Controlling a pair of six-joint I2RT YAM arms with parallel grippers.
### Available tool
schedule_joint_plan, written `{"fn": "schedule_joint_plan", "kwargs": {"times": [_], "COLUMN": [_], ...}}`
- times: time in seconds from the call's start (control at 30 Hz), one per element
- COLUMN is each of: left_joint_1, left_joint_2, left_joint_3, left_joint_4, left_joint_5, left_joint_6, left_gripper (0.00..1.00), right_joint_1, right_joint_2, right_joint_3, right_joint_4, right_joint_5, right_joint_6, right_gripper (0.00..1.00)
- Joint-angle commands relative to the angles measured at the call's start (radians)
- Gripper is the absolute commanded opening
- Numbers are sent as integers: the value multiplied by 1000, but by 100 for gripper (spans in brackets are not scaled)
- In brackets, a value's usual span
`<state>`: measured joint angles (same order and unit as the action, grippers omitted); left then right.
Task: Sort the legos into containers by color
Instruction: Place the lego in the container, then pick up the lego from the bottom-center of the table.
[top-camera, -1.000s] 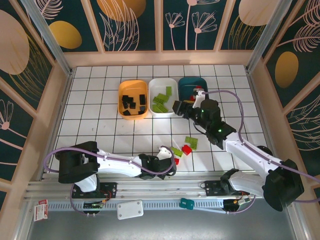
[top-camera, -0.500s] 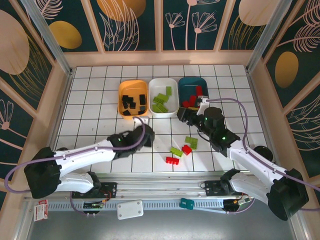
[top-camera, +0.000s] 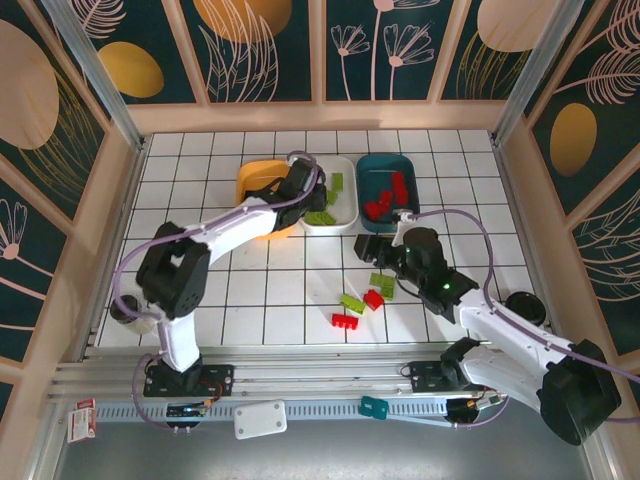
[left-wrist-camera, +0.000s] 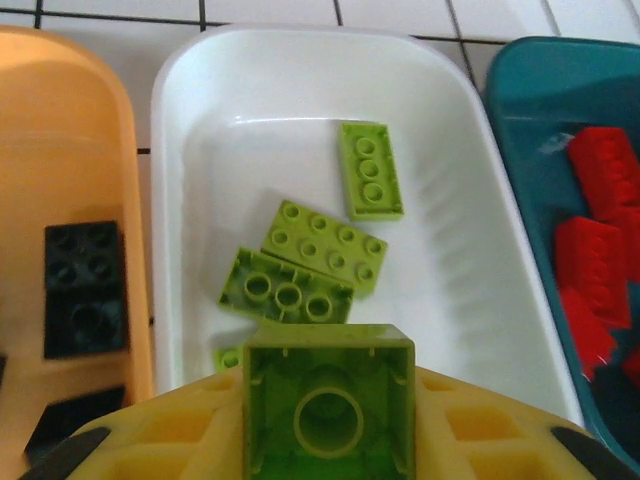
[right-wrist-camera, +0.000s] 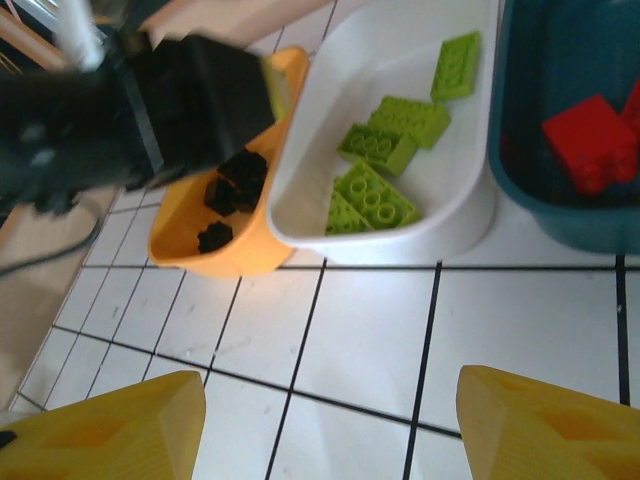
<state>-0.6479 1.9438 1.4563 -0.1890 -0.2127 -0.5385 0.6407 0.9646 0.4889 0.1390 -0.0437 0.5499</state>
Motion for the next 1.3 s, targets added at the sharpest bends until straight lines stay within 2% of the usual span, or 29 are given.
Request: {"fn": "schedule_joint_plan", "kwargs": {"times": [0.0,0.2,0.27,0.37,0.57,0.67,0.93,1.07,1.27], "left_joint_1": [23,44,44,43,27,12,-28,-33,-33], "left_joint_2": [93,143,110,3,-333,-478,-759,-839,-878], "left_joint_3": [109,233,230,139,-189,-344,-628,-702,-746], "left_joint_4": [-82,-119,-109,-51,90,114,117,114,99], "left_joint_5": [39,67,94,147,222,229,213,207,193], "left_joint_6": [22,12,7,-13,-66,-89,-156,-185,-194], "left_gripper": [38,50,60,75,94,98,98,99,99], "right_joint_1": [34,116,154,231,401,471,537,577,586], "right_joint_2": [-16,-5,8,36,158,238,367,412,482], "right_joint_3": [-24,-41,-33,-8,67,108,185,209,210], "right_joint_4": [-55,-165,-207,-265,-369,-420,-482,-541,-541], "right_joint_5": [6,26,25,15,28,95,180,217,229], "right_joint_6": [29,46,31,-6,-70,-85,-114,-116,-117], "right_gripper": [68,67,65,60,55,54,53,53,46]}}
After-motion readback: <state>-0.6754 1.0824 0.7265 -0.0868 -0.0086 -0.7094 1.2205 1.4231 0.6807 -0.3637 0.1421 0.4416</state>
